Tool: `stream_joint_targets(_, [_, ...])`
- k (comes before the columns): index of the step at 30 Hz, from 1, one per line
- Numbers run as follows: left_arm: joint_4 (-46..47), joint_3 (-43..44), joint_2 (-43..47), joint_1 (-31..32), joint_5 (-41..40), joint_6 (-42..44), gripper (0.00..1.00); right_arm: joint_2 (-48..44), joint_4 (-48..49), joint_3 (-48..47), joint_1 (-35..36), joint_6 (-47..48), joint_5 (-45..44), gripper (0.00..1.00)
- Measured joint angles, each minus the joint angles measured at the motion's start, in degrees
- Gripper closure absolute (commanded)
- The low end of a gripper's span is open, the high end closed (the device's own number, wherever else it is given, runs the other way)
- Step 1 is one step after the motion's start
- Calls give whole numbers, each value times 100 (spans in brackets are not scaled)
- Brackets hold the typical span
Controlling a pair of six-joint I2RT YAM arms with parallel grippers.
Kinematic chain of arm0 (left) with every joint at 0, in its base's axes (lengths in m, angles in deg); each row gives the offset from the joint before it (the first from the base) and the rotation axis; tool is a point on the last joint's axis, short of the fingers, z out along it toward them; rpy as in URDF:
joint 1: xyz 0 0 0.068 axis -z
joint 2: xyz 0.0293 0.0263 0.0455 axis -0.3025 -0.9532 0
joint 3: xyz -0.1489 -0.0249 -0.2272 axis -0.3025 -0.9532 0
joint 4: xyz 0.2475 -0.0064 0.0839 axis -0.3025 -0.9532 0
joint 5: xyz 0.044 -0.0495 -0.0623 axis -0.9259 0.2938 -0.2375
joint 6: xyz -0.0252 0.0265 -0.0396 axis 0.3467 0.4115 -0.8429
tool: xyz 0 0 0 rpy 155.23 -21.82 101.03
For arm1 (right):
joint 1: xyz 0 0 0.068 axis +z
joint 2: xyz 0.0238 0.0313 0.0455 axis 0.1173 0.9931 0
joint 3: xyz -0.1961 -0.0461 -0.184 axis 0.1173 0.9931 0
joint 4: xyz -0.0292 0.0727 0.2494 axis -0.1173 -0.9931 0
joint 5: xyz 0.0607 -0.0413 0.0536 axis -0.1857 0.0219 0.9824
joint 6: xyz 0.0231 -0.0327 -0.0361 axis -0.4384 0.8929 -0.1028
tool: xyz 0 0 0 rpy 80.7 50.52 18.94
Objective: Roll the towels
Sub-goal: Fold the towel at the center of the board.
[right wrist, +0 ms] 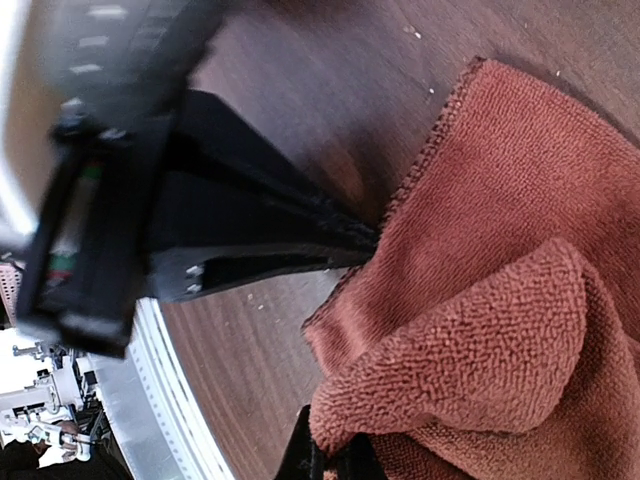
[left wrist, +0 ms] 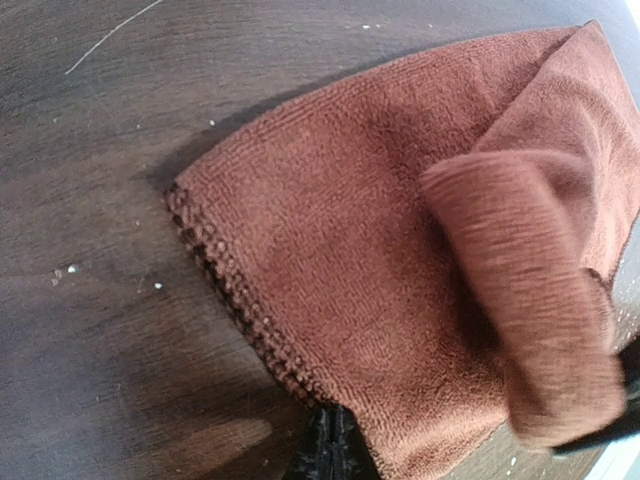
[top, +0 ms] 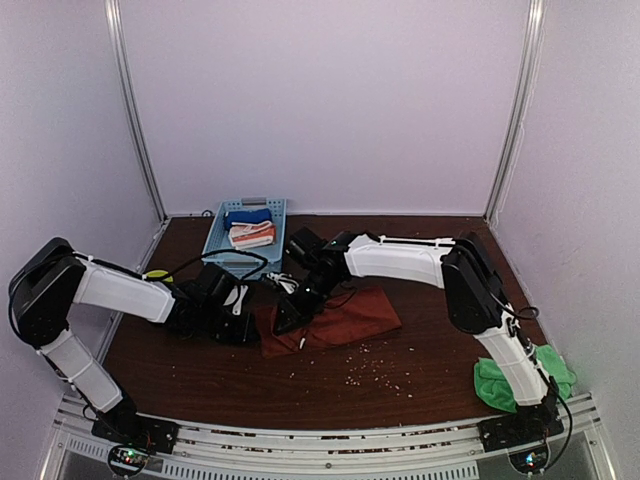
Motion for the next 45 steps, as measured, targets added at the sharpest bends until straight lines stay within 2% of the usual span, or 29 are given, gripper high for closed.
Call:
stream_joint_targets(14, [83, -50, 13, 0, 26, 0, 96, 343, 376, -348, 11, -317, -295, 99])
stream_joint_targets(17, [85, -50, 15, 0, 26, 0, 96, 389, 457, -348, 13, -352, -304, 84])
stream_joint_targets(19, [87, -52, 15, 0, 26, 0, 96, 446, 496, -350, 13, -385, -240, 67])
stream_joint_targets(21, [101, -90, 55, 0, 22, -4, 96, 494, 494, -350, 13, -358, -155, 58])
stream_joint_targets(28, [-313, -236, 592, 0, -96, -20, 92, 332, 369, -358, -2, -74, -98, 50])
stream_joint_targets(34, [-769, -44, 1145, 0, -420, 33, 83, -424, 262, -160, -153, 208, -52, 50])
stream_joint_targets(37, [-850, 175, 1307, 0, -487, 138, 82, -951, 192, 136, -382, 492, -46, 56])
stream_joint_targets(39, [-879, 422, 1285, 11, -457, 238, 81, -1224, 129, 330, -614, 748, -170, 64])
stream_joint_targets(42, [-890, 1058, 990, 70, -365, 376, 87, -1620, 157, 984, -1086, 1143, -562, 74])
stream_joint_targets(45, [-881, 1851, 400, 120, -186, 459, 95, -1836, 238, 1781, -1513, 1390, -852, 78])
